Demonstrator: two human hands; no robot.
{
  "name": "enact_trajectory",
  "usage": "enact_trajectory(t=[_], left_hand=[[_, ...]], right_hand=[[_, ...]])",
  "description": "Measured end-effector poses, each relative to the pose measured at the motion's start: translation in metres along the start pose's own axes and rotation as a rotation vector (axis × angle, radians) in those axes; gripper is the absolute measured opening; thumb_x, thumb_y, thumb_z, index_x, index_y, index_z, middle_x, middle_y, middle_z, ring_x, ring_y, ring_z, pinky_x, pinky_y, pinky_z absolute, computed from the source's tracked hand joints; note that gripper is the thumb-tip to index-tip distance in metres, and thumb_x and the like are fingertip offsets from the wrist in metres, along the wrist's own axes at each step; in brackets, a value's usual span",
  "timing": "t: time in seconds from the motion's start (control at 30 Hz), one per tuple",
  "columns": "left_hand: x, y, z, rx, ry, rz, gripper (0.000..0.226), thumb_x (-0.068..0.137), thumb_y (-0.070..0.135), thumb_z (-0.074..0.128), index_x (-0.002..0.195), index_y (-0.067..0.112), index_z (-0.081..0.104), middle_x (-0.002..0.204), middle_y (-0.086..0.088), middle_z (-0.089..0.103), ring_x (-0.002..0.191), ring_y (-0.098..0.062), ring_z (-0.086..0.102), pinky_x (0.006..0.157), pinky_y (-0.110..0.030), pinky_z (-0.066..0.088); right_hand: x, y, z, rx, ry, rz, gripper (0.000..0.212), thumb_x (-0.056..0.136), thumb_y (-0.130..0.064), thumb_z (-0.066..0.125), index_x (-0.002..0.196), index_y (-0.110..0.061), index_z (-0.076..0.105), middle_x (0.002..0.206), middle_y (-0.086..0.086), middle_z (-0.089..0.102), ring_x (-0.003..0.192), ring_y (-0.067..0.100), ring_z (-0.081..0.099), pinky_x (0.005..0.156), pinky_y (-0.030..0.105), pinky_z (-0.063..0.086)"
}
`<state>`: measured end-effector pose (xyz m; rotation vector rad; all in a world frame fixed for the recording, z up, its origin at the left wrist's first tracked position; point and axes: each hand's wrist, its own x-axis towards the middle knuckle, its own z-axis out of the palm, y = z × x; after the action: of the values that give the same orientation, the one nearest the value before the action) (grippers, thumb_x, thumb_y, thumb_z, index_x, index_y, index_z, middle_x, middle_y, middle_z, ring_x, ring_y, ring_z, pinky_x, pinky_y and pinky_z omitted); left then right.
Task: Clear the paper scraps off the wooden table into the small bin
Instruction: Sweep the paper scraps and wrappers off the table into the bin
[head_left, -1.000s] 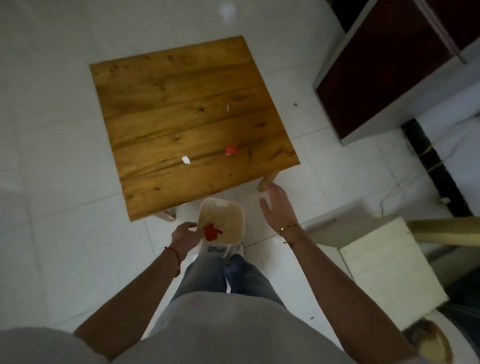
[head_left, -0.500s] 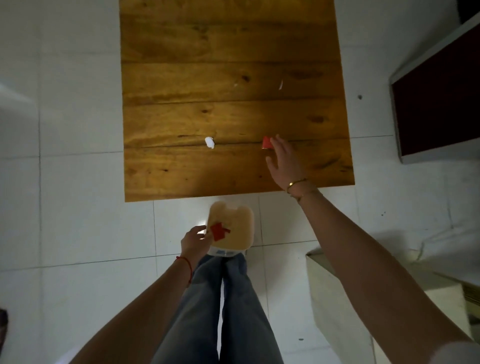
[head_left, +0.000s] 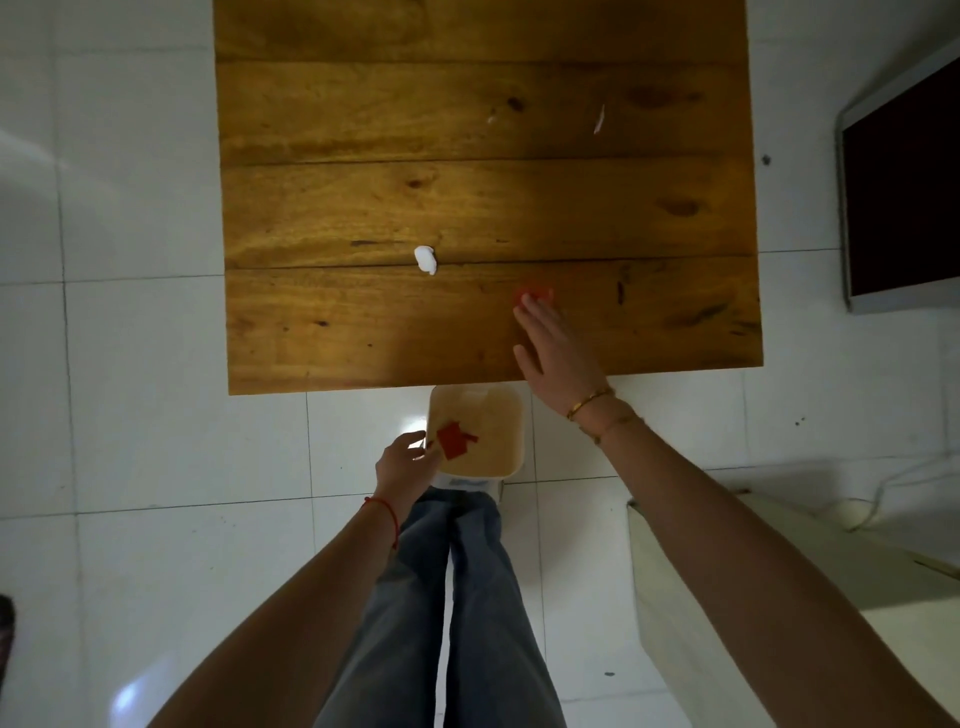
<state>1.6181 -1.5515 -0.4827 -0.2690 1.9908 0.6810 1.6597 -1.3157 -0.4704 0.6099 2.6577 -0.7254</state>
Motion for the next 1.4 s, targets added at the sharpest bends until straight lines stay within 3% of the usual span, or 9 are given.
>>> enact_trajectory(t=[0.17, 0.27, 0.37, 0.53, 0.83, 1.1, 1.27, 1.4], left_hand=[[0.000, -0.001, -0.004, -0.027, 0.008, -0.008, 0.050, 0.079, 0.044, 0.065, 0.121, 0.020, 0.058, 0.115, -0.005, 0.069, 0.089, -0.018, 0.063, 0.079, -0.029, 0.052], [0.001, -0.002, -0.007, -0.054, 0.008, -0.016, 0.051, 0.079, 0.045, 0.066, 0.123, 0.020, 0.057, 0.116, -0.005, 0.069, 0.089, -0.017, 0.064, 0.073, -0.024, 0.051], [0.003, -0.004, -0.010, -0.059, 0.011, -0.013, 0.048, 0.080, 0.042, 0.065, 0.122, 0.019, 0.057, 0.117, -0.005, 0.069, 0.093, -0.020, 0.065, 0.086, -0.034, 0.052], [0.005, -0.006, -0.017, -0.006, 0.027, 0.023, 0.046, 0.085, 0.039, 0.060, 0.125, 0.016, 0.056, 0.120, -0.007, 0.067, 0.101, -0.022, 0.064, 0.091, -0.034, 0.049], [0.003, -0.005, -0.032, 0.024, 0.098, 0.072, 0.045, 0.085, 0.038, 0.061, 0.123, 0.013, 0.060, 0.118, -0.008, 0.068, 0.108, -0.023, 0.064, 0.096, -0.034, 0.047], [0.008, -0.007, -0.040, 0.082, 0.029, 0.074, 0.049, 0.086, 0.042, 0.059, 0.124, 0.011, 0.060, 0.128, -0.006, 0.063, 0.119, -0.025, 0.057, 0.105, -0.040, 0.041], [0.003, -0.005, -0.039, 0.063, 0.023, 0.061, 0.046, 0.085, 0.039, 0.062, 0.121, 0.011, 0.061, 0.119, -0.007, 0.068, 0.092, -0.014, 0.060, 0.091, -0.032, 0.048], [-0.004, -0.001, -0.038, 0.100, 0.006, 0.072, 0.045, 0.085, 0.036, 0.062, 0.122, 0.011, 0.061, 0.119, -0.008, 0.068, 0.093, -0.016, 0.062, 0.090, -0.030, 0.048]], right_hand=[[-0.061, -0.039, 0.030, -0.048, -0.167, -0.262, 0.049, 0.100, -0.038, 0.025, 0.145, -0.018, 0.030, 0.155, 0.004, 0.030, 0.145, 0.021, 0.021, 0.119, 0.044, 0.019], [-0.079, -0.054, 0.039, 0.043, -0.207, -0.301, 0.047, 0.100, -0.034, 0.031, 0.143, -0.015, 0.037, 0.149, 0.006, 0.040, 0.140, 0.022, 0.032, 0.116, 0.044, 0.028], [-0.058, -0.059, 0.028, 0.046, -0.107, -0.248, 0.046, 0.100, -0.030, 0.031, 0.144, -0.017, 0.034, 0.152, 0.004, 0.035, 0.141, 0.020, 0.029, 0.117, 0.041, 0.026], [0.021, -0.064, -0.008, -0.031, 0.002, -0.164, 0.050, 0.100, -0.029, 0.028, 0.148, -0.016, 0.022, 0.159, 0.003, 0.017, 0.147, 0.020, 0.009, 0.120, 0.039, 0.011], [0.083, -0.080, -0.018, -0.094, -0.075, -0.231, 0.055, 0.100, -0.026, 0.033, 0.150, -0.014, 0.015, 0.161, 0.004, 0.008, 0.148, 0.019, 0.003, 0.121, 0.037, 0.005], [0.055, -0.079, -0.003, -0.068, -0.101, -0.305, 0.050, 0.099, -0.025, 0.035, 0.147, -0.014, 0.025, 0.159, 0.003, 0.018, 0.148, 0.019, 0.006, 0.121, 0.037, 0.006], [-0.012, -0.073, 0.022, -0.053, -0.157, -0.304, 0.053, 0.099, -0.029, 0.030, 0.150, -0.021, 0.015, 0.159, -0.003, 0.014, 0.147, 0.016, 0.001, 0.121, 0.038, 0.005], [-0.068, -0.072, 0.041, -0.014, -0.211, -0.293, 0.053, 0.098, -0.034, 0.021, 0.150, -0.019, 0.019, 0.158, 0.002, 0.020, 0.147, 0.018, 0.008, 0.121, 0.038, 0.013]])
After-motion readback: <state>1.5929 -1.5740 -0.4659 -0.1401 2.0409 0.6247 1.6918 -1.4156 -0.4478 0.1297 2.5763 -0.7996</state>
